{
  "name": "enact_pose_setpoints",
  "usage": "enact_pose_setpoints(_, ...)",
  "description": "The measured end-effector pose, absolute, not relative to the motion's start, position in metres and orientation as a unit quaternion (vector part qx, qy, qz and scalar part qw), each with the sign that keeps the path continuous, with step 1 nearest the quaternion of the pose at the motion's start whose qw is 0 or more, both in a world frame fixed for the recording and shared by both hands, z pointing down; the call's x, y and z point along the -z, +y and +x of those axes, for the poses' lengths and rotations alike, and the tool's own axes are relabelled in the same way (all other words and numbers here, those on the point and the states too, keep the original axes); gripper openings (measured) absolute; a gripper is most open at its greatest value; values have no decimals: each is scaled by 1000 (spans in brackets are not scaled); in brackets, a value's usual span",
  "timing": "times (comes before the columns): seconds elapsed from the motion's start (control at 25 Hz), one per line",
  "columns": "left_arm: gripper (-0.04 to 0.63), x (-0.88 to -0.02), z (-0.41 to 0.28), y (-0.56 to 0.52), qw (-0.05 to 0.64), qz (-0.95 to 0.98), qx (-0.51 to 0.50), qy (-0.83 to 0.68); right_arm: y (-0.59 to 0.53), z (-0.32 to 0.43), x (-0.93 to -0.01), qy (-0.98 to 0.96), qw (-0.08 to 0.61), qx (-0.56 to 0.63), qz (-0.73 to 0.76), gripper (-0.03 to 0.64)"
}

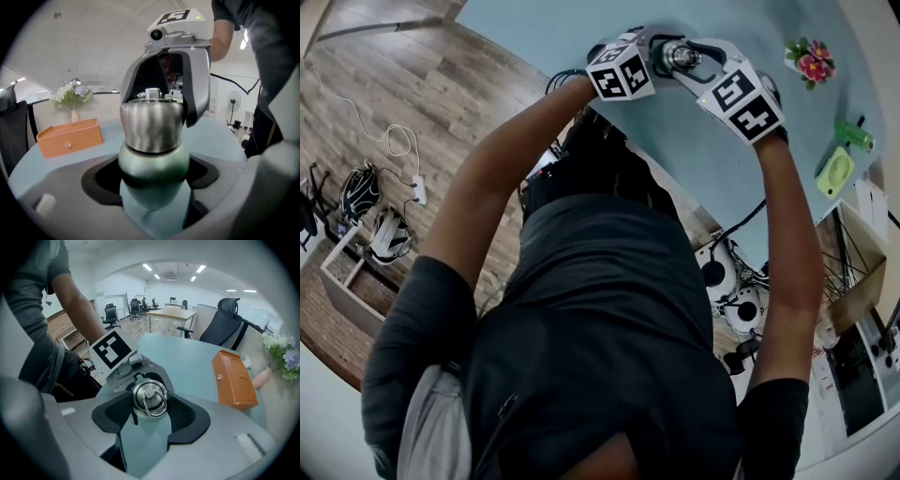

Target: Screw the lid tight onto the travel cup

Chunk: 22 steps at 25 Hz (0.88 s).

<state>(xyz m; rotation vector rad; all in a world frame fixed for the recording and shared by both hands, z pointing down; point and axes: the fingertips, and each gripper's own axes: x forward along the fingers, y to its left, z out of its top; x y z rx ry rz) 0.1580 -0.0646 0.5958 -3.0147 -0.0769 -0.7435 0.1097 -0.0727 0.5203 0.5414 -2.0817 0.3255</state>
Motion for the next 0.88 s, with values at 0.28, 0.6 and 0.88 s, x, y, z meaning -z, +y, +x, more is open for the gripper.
enact_pose_setpoints(0.28,431,-604,145,-56,50,-955,283,-74,-70,106,-521,-848,462,-131,226,230)
enact_pose_setpoints(0.6,431,-602,106,-56,59,-947,303,-91,-67,112,-534,-831,482,-128,246,230)
enact_pose_setpoints(0.88,431,-570,79,-72,62,-953,290,-57,-66,114,-530,-821,488,-137,263,233)
